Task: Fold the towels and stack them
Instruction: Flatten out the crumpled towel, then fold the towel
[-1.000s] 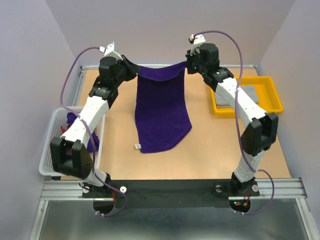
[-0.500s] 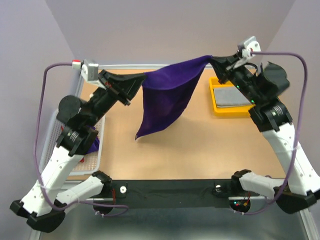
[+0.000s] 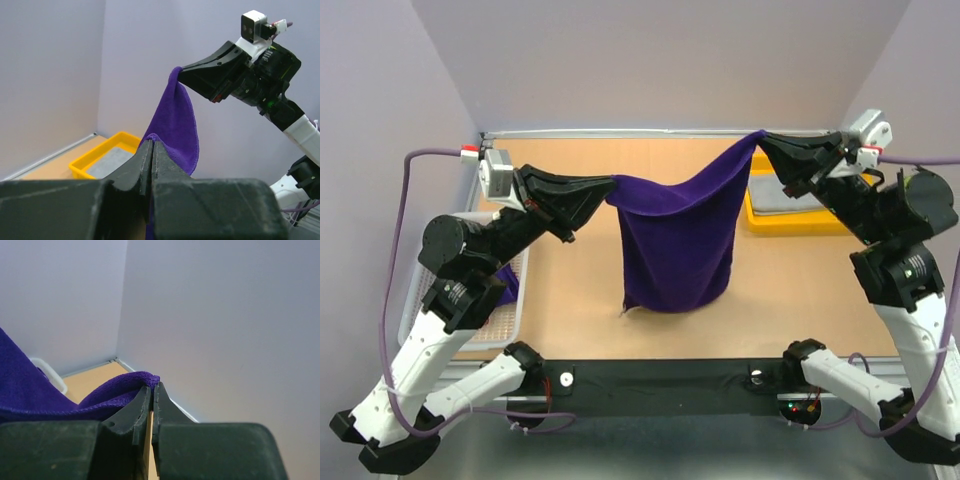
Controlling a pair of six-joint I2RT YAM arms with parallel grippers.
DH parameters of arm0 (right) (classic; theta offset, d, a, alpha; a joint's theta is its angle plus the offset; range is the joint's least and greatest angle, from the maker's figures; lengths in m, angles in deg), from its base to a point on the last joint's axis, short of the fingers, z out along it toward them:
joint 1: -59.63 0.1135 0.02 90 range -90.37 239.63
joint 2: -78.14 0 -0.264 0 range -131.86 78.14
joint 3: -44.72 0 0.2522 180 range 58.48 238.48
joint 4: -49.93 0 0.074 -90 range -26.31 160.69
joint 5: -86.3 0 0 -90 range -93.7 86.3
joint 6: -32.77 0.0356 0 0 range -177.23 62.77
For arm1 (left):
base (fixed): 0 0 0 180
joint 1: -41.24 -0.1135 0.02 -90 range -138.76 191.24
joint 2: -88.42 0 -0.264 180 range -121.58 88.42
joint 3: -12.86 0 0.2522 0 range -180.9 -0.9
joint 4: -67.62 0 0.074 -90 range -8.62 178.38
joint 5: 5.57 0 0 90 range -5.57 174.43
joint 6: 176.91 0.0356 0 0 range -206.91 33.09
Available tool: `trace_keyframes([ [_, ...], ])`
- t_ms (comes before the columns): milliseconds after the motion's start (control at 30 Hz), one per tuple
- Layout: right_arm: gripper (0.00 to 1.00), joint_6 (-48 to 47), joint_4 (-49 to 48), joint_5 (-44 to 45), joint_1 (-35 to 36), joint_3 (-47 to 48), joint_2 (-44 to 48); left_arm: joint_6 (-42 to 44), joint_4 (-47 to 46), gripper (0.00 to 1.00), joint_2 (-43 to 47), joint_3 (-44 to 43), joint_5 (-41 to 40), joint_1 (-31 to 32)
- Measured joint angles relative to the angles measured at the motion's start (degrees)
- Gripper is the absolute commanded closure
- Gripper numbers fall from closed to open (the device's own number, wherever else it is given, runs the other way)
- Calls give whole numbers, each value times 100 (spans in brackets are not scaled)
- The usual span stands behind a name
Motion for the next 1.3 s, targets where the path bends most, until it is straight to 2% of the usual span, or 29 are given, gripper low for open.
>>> trace_keyframes([
  [167, 100, 26, -81, 199, 0, 282, -761, -28, -109, 100, -391, -63, -501, 13],
  [333, 100, 28, -339, 857, 0, 365, -1770, -59, 66, 100, -1416, -490, -1757, -133],
  [467, 100, -116, -638, 1685, 0, 431, -3045, -387, 87, 100, -2588, -678, -2282, -1036],
  [600, 100, -153, -903, 2035, -37, 575, -4181, -570, 304, 100, -3836, -748, -2492, -1692],
  [800, 100, -114, -1329, 2166, -90, 584, -5477, -586, 472, 100, -5095, -1080, -2457, -1971],
  [933, 100, 22, -1803, 2133, -177, 579, -5886, -586, 450, 100, -5615, -1405, -2114, -2127],
  [1133, 99, 227, -2332, 1943, -442, 452, -6004, -638, 428, 100, -5945, -1563, -1582, -2363],
  [1300, 100, 472, -2247, 1707, -505, -136, -5718, -940, 286, 100, -5772, -1244, -1152, -2376],
])
